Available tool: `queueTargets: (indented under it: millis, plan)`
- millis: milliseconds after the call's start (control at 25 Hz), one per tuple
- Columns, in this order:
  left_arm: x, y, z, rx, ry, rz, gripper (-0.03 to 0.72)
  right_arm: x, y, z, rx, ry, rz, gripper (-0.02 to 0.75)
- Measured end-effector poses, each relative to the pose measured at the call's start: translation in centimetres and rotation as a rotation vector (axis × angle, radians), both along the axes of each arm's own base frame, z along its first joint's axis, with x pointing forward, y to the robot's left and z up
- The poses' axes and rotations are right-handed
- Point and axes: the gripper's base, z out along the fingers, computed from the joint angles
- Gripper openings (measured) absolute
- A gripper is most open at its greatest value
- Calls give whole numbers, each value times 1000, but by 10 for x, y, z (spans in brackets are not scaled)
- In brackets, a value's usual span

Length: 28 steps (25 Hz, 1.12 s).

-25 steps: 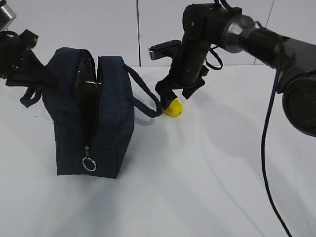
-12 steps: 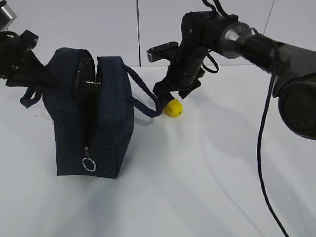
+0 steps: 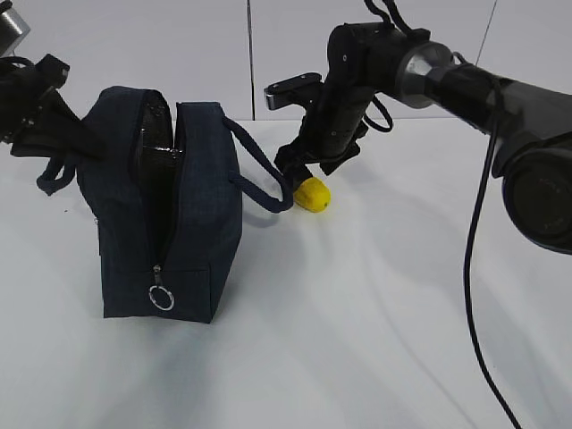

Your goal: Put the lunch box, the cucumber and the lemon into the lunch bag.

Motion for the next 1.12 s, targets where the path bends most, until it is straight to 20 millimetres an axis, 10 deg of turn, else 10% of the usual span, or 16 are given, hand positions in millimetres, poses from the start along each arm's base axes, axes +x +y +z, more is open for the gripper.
queueTargets:
  millis: [1120]
  plan:
    - [1,1,0,5,-11,10,-3,2,2,-15,9,13,-2,592]
